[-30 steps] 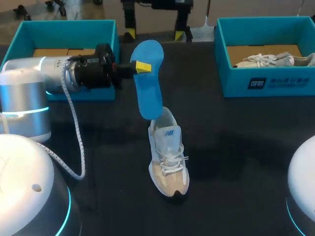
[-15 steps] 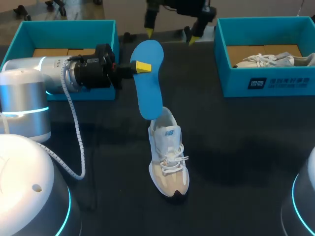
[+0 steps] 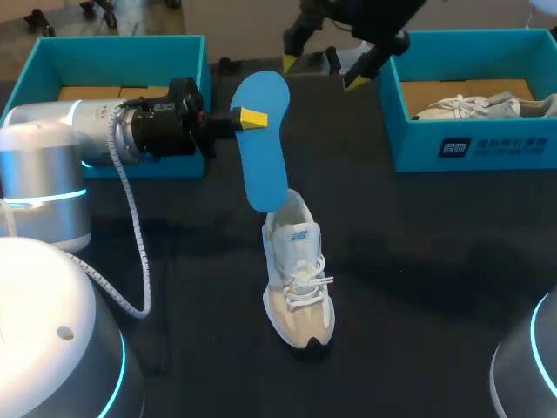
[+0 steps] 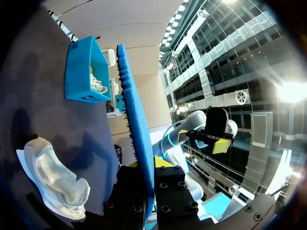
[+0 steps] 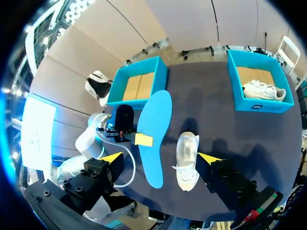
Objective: Take the shoe out of the shoebox, open the shoe tongue, remove and reinsert the insole, then place the shoe into the shoebox
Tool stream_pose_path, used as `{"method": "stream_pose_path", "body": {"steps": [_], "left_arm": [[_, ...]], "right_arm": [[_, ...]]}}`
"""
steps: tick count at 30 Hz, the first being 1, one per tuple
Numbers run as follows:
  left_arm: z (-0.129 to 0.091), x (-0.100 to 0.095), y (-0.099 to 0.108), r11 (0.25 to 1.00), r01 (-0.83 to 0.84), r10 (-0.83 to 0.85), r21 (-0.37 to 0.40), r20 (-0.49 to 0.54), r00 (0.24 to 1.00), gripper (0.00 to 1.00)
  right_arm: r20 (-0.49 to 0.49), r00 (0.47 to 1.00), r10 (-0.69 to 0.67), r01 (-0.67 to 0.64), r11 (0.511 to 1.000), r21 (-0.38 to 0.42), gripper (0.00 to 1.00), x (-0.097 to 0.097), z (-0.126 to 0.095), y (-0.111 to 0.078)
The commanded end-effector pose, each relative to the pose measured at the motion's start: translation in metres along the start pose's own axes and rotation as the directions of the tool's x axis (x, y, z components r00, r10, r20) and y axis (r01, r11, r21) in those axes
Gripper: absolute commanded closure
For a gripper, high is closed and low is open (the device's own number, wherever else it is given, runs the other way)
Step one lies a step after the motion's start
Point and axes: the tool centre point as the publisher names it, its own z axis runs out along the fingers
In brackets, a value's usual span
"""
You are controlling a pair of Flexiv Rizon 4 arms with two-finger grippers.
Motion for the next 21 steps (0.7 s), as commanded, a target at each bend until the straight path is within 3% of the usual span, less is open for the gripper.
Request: {"method": "stream_pose_path", "body": {"steps": [1, 14, 19, 21], "left_arm": [[0.000, -0.001, 0.001, 1.000, -0.001, 0.001, 0.000, 0.000, 1.000, 1.00], [0.000, -0.001, 0.001, 1.000, -0.001, 0.001, 0.000, 0.000, 1.000, 1.00], [0.000, -0.001, 0.001, 1.000, -0.001, 0.001, 0.000, 0.000, 1.000, 1.00], [0.000, -0.001, 0.001, 1.000, -0.001, 0.001, 0.000, 0.000, 1.000, 1.00]], "right_arm": [[-0.472, 0.881, 0.009, -0.008, 1.000, 0.005, 0.00, -0.013, 0.007, -0.002], [-0.623, 0.779, 0.072, -0.086, 0.996, 0.007, 0.00, -0.041, 0.027, -0.011], [-0.628, 0.770, 0.108, -0.120, 0.993, 0.023, 0.00, -0.050, 0.040, -0.016], [-0.667, 0.739, 0.099, -0.131, 0.991, 0.002, 0.00, -0.054, 0.043, -0.016]]}}
